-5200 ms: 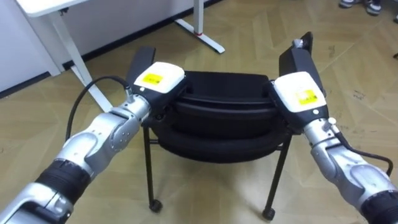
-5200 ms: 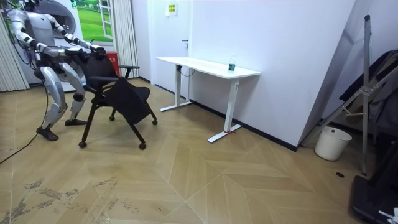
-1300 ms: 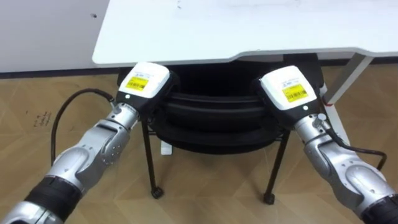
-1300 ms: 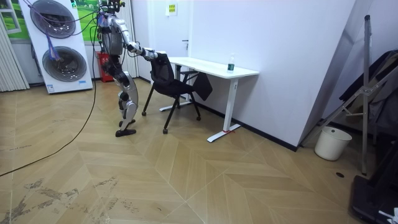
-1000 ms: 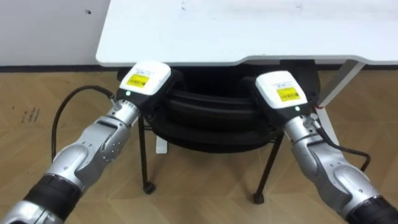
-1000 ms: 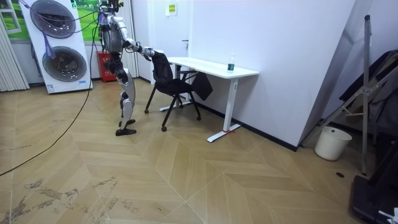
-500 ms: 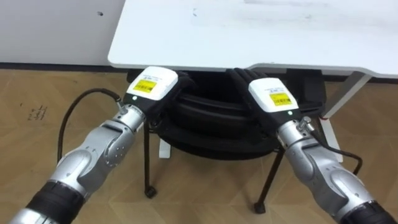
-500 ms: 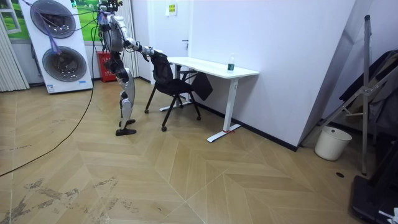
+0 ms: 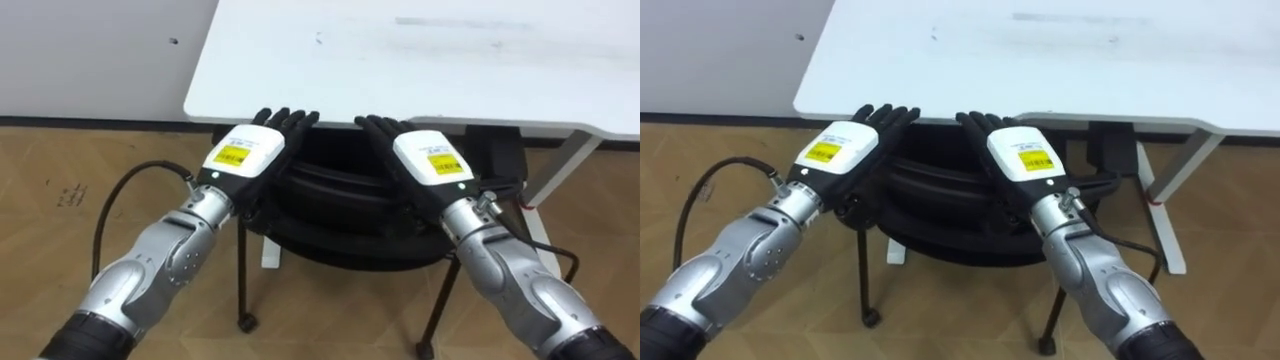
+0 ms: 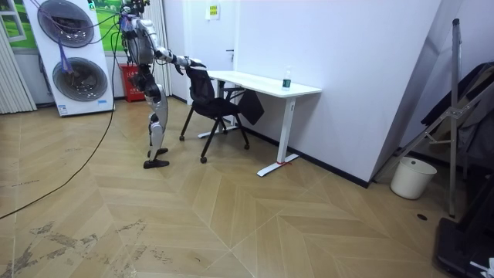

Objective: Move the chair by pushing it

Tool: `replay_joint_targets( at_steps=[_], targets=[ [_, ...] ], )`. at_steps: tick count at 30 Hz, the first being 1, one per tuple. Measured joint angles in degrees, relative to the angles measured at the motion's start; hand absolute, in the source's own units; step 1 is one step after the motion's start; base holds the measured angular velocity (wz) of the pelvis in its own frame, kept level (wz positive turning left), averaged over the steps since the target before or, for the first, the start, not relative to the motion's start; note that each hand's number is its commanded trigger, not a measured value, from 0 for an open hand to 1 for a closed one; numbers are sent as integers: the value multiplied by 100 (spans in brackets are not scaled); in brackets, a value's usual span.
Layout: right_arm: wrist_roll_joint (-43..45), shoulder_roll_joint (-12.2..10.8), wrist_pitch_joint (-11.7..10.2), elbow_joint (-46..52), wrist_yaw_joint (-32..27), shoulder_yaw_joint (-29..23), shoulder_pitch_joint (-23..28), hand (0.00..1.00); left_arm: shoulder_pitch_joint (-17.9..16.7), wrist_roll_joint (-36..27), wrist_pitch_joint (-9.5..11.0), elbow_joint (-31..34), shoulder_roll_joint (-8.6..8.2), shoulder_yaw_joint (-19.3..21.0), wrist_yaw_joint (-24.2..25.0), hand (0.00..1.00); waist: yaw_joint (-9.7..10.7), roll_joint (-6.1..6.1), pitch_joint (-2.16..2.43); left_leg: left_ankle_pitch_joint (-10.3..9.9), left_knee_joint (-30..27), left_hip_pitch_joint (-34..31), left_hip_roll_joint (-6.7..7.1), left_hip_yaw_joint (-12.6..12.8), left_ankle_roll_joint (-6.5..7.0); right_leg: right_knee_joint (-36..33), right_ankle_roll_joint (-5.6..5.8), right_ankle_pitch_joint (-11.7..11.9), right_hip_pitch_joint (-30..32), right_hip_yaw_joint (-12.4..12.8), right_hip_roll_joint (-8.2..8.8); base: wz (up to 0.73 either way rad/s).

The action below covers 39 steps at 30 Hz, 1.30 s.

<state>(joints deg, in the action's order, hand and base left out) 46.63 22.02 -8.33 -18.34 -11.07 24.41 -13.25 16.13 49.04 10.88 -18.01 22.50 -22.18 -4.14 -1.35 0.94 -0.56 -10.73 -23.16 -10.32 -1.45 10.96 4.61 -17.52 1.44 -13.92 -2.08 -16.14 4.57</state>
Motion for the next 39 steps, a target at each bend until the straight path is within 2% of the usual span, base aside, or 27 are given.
replay_joint_targets(
  at_steps=[3, 6, 8, 9, 10, 11, 12, 13, 14, 16, 17, 19, 22, 25, 28, 30, 31, 32, 33, 35, 36, 37, 38, 39],
  targets=[
    [19, 11, -152, 96, 0, -145, 42, 0, 1, 42, 45, 56, 8, 296, -62, 0, 7, -12, 8, 37, 81, 67, 26, 10, -4, -1, 2, 1, -32, 1, 26, 0],
    [55, 153, -319, 267, 67, -232, 46, 0, 1, 54, 23, 277, 155, 596, -158, 0, 116, -12, 7, 81, 164, 142, 49, 15, -4, 43, 6, 5, -83, 7, 27, 2],
    [241, 429, -596, 458, 99, -355, 99, 0, -1, 60, 81, 487, 312, 753, -202, 0, 128, -11, 7, 125, 254, 180, 71, 15, -4, 93, 9, 38, -110, 15, 29, 0],
    [354, 547, -606, 613, 110, -407, 149, 0, -1, 67, 91, 564, 348, 772, -203, 0, 121, -11, 6, 140, 267, 170, 77, 15, 1, 101, 10, 43, -96, 11, 32, 4],
    [496, 833, -687, 824, 135, -479, 179, 0, 0, 70, 103, 751, 396, 871, -203, 0, 108, -11, 6, 168, 304, 161, 89, 15, 8, 139, 15, 66, -87, 8, 34, 0],
    [503, 1036, -863, 986, 135, -644, 215, 0, 2, 95, 171, 874, 449, 1003, -264, 0, 92, -11, 6, 190, 358, 185, 100, 14, 10, 212, 19, 105, -119, 14, 26, 0],
    [523, 1096, -959, 1111, 135, -795, 268, 0, 3, 151, 231, 948, 484, 1127, -338, 0, 90, -11, 7, 195, 378, 183, 104, 14, 10, 237, 21, 120, -118, 19, 22, -6],
    [543, 1181, -1046, 1436, 95, -1208, 394, 0, 6, 204, 299, 1180, 583, 1457, -523, 0, 102, -10, 7, 223, 425, 193, 111, 16, 9, 317, 26, 169, -126, 28, 10, -6],
    [540, 1194, -1049, 1586, 26, -1457, 398, 0, 10, 207, 313, 1284, 652, 1639, -660, 0, 132, -10, 7, 248, 467, 218, 122, 23, 11, 359, 30, 191, -142, 31, 10, -6],
    [414, 1198, -945, 1932, -568, -2404, 297, 0, 86, 207, 277, 1393, 852, 2186, -1370, 0, 163, -5, 7, 290, 718, 500, 156, 96, 12, 608, 51, 275, -371, 86, 4, -14],
    [314, 1204, -870, 1933, -834, -2807, 243, 0, 84, 228, 248, 1396, 965, 2380, -1625, 0, 156, 17, 22, 295, 832, 668, 182, 124, 2, 719, 62, 295, -509, 134, 3, -18],
    [196, 1222, -778, 1938, -1147, -3396, 269, 0, 78, 237, 228, 1401, 1073, 2684, -1888, 0, 161, 31, 35, 302, 917, 777, 202, 137, -10, 803, 72, 311, -613, 181, 2, -7],
    [41, 1239, -646, 1939, -1466, -4001, 414, 0, 6, 235, 152, 1418, 1085, 3134, -2188, 0, 219, 18, 38, 316, 935, 792, 211, 145, -28, 799, 73, 311, -594, 183, 5, 0],
    [-302, 1402, -662, 1943, -1708, -4334, 656, 0, -83, 232, 170, 1515, 1092, 3517, -2378, 0, 279, 10, 43, 319, 968, 779, 212, 157, -36, 800, 76, 309, -555, 175, 3, -1],
    [-541, 1429, -650, 1958, -2158, -4915, 773, 0, -113, 206, 207, 1689, 1094, 4030, -2746, 0, 310, 0, 54, 319, 979, 703, 213, 166, -37, 800, 76, 309, -469, 191, 3, -1],
    [-860, 1428, -656, 1958, -2425, -5193, 830, 0, -278, 97, 199, 1783, 1115, 4347, -3030, 0, 357, -3, 78, 323, 1033, 739, 218, 180, -43, 799, 76, 309, -473, 201, 4, -2],
    [-1087, 1429, -657, 1958, -2626, -5359, 968, 0, -501, 34, 200, 1823, 1169, 4536, -3224, 0, 367, 4, 99, 318, 1070, 800, 214, 199, -53, 786, 76, 309, -504, 207, 4, -8],
    [-1322, 1429, -651, 1957, -2823, -5527, 1142, 0, -806, -8, 193, 1844, 1198, 4769, -3398, 0, 368, 6, 156, 309, 1087, 823, 207, 232, -69, 790, 76, 309, -505, 218, 3, -11],
    [-1434, 1428, -644, 1953, -2918, -5634, 1211, 0, -958, -30, 180, 1847, 1198, 4911, -3476, 0, 367, 3, 162, 306, 1097, 841, 205, 247, -73, 794, 77, 308, -514, 226, 3, -11],
    [-1976, 1416, -604, 1950, -3175, -6096, 1508, 0, -1521, -475, 155, 1856, 1189, 5321, -3645, 0, 408, -2, 161, 300, 1110, 865, 208, 258, -82, 814, 77, 309, -555, 248, 2, -2],
    [-2131, 1413, -582, 1950, -3222, -6181, 1562, 0, -1635, -627, 147, 1856, 1186, 5403, -3673, 0, 419, -4, 160, 298, 1110, 870, 208, 258, -84, 818, 77, 309, -575, 253, 1, 0],
    [-2426, 1402, -540, 1944, -3337, -6406, 1701, 0, -1891, -905, 114, 1852, 1144, 5600, -3742, 0, 428, -16, 152, 288, 1117, 888, 210, 255, -87, 846, 77, 309, -595, 254, -2, -3],
    [-2679, 1377, -531, 1938, -3421, -6637, 1902, 0, -2163, -1124, 90, 1856, 1010, 5821, -3826, 0, 438, -34, 161, 283, 1138, 897, 219, 262, -86, 890, 77, 309, -606, 260, 1, -5],
    [-2831, 1361, -520, 1937, -3465, -6746, 2025, 0, -2292, -1237, 64, 1860, 921, 5925, -3861, 0, 436, -51, 162, 276, 1133, 897, 219, 265, -86, 891, 77, 309, -610, 257, 1, -4]
  ],
)
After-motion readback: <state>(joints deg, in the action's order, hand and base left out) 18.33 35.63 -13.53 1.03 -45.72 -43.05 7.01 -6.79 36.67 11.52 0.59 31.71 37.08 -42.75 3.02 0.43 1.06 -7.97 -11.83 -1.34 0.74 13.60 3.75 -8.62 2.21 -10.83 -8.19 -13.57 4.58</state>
